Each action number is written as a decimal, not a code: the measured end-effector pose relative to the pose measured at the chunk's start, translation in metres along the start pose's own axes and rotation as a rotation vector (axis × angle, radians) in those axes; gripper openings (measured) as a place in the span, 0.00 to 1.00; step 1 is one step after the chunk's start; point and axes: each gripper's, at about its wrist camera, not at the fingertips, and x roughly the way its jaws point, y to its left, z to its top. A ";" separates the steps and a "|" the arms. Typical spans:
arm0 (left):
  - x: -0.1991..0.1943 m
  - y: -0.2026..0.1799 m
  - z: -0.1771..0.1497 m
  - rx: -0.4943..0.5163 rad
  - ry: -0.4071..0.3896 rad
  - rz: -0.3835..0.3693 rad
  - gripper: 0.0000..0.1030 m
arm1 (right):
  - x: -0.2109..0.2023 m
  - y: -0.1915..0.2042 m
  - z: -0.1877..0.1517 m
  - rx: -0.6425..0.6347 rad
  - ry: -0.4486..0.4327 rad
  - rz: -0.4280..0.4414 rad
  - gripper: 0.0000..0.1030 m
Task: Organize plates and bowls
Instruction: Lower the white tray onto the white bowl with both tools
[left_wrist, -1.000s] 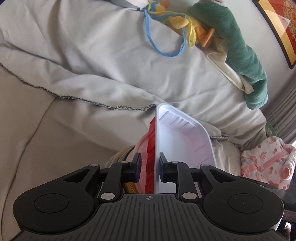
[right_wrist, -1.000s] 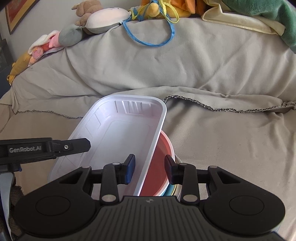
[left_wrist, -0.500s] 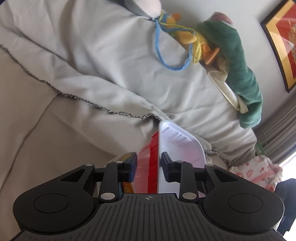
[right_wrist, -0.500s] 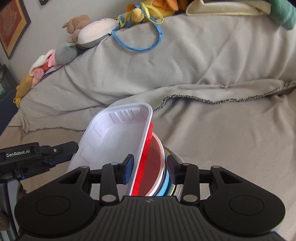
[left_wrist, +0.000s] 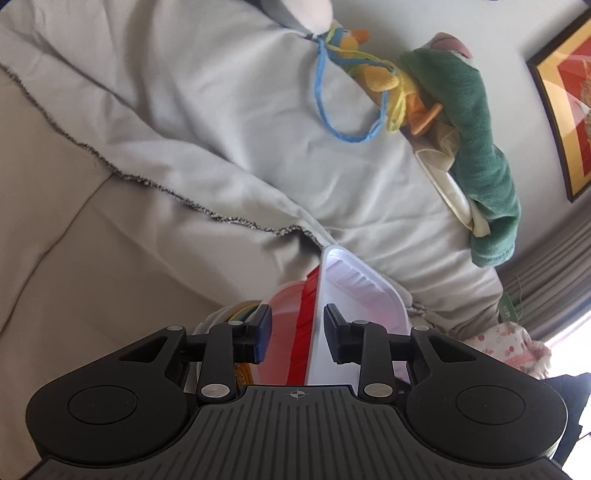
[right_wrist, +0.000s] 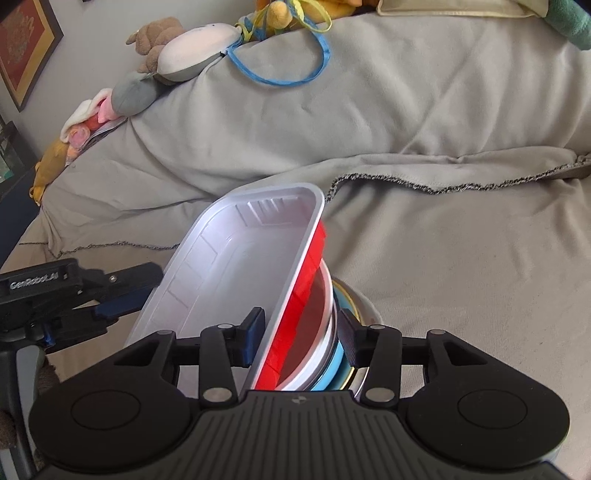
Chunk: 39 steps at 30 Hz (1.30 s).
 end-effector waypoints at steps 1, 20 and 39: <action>-0.002 -0.002 0.000 0.016 -0.004 0.010 0.34 | -0.002 0.001 0.000 -0.008 -0.013 -0.010 0.43; -0.003 0.000 -0.007 -0.017 0.028 -0.040 0.28 | 0.009 0.019 0.014 -0.064 -0.021 -0.007 0.28; 0.016 -0.018 -0.011 0.054 0.064 -0.009 0.27 | 0.011 0.023 0.016 -0.083 -0.032 -0.056 0.29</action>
